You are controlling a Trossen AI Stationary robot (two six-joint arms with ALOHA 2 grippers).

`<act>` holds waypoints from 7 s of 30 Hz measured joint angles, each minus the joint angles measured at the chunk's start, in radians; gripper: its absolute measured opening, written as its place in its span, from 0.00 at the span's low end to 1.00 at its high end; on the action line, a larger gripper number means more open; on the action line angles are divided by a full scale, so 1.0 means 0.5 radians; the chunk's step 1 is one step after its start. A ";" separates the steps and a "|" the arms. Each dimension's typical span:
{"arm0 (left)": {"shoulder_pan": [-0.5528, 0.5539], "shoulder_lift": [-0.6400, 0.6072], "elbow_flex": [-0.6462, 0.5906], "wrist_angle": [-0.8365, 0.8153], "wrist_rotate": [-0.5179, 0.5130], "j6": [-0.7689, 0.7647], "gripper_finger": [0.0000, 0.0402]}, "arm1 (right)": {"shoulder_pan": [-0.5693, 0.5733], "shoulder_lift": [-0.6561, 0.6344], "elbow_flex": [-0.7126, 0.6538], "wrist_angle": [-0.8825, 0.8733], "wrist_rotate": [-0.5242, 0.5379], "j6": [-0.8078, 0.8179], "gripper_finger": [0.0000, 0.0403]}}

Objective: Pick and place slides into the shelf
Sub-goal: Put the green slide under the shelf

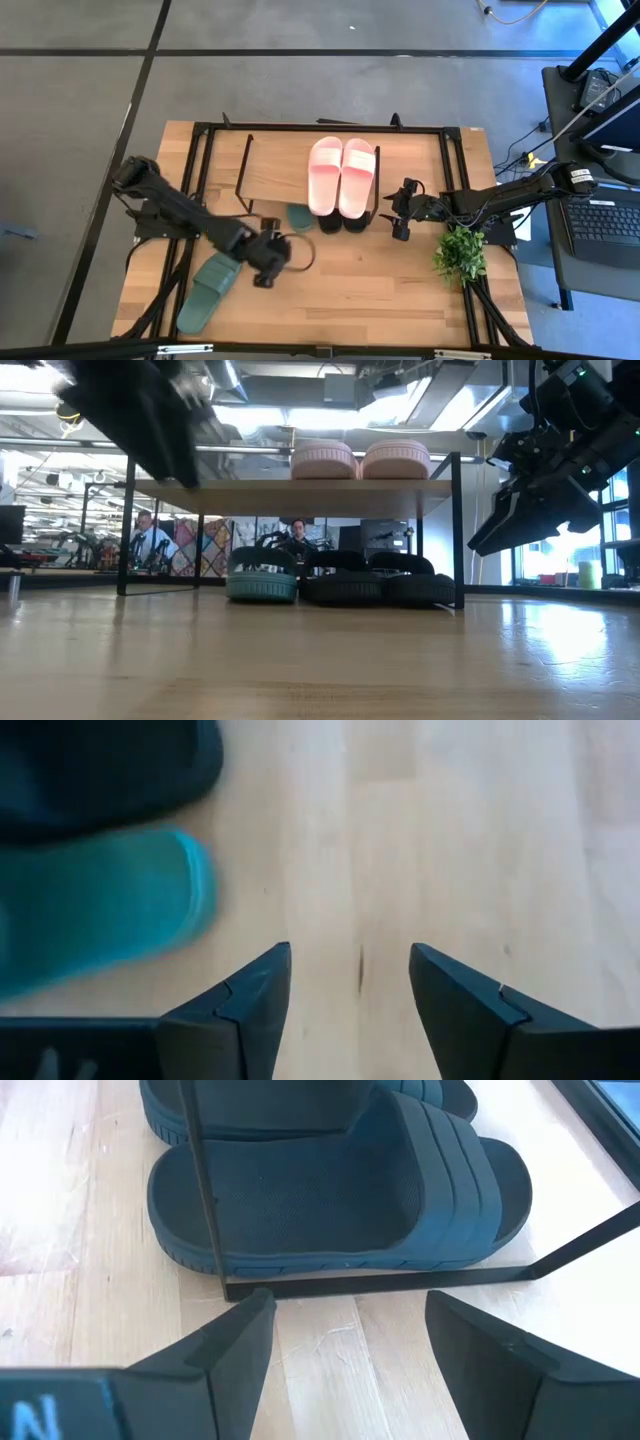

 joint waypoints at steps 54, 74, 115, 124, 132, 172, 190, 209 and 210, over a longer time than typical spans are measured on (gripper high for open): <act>-1.190 0.321 0.001 -1.101 0.398 -1.409 0.49 | 0.000 0.000 0.000 0.095 0.002 -0.005 0.64; -1.186 0.321 0.001 -1.067 0.286 -1.402 0.47 | 0.000 -0.001 0.000 0.093 0.002 0.000 0.64; -0.069 0.412 0.354 -1.137 -0.278 -1.142 0.01 | 0.000 0.000 0.000 0.054 0.002 -0.005 0.64; 0.101 0.611 0.354 -1.049 -0.279 -0.992 0.01 | 0.000 -0.001 0.000 0.043 0.002 -0.013 0.64; 0.197 0.635 0.354 -1.027 -0.359 -0.983 0.01 | 0.000 0.000 -0.001 0.033 0.002 -0.012 0.64; 0.441 0.635 0.352 -1.237 -0.554 -1.144 0.01 | 0.000 0.000 -0.001 -0.033 0.002 0.056 0.64; 0.440 0.635 0.352 -1.214 -0.513 -1.155 0.21 | 0.000 -0.001 -0.001 -0.032 0.002 0.056 0.64; 0.113 0.383 0.477 -0.728 -0.006 -1.041 0.42 | 0.000 -0.001 -0.001 -0.043 0.002 0.053 0.64; 0.075 0.375 0.472 -0.622 -0.002 -0.995 0.42 | 0.000 -0.001 -0.001 -0.043 0.002 0.053 0.64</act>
